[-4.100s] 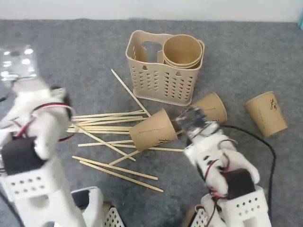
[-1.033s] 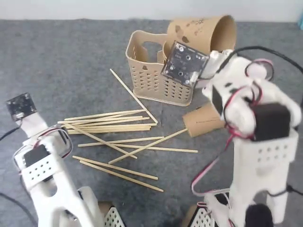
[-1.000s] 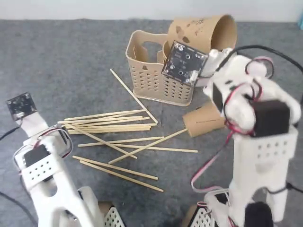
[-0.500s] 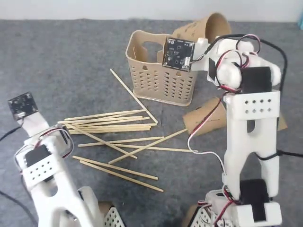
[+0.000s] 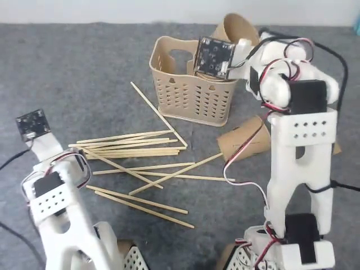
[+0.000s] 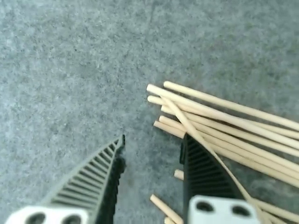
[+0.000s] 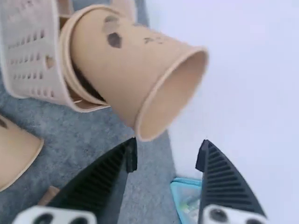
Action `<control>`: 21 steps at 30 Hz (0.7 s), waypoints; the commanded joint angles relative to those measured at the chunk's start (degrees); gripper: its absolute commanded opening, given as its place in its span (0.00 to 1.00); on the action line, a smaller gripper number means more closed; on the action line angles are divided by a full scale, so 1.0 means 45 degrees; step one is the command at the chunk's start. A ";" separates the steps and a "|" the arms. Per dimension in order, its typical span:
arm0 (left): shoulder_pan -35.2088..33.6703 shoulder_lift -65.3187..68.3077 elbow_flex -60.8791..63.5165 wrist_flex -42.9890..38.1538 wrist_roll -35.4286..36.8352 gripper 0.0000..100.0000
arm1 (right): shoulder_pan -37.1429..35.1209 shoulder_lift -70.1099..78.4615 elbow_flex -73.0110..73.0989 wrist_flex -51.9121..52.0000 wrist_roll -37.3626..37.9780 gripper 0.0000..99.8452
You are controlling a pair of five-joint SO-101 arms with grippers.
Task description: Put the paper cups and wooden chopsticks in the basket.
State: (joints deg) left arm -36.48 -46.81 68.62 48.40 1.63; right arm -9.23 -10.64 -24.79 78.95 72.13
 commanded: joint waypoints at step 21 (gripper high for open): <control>0.0117 -0.0274 -0.0088 -0.0274 -0.0117 0.18 | 0.2276 -0.0987 -0.5451 0.4542 -1.2093 0.01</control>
State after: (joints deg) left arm -36.48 -46.81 68.62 48.40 1.63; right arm 0.35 -13.10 -48.70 96.00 18.95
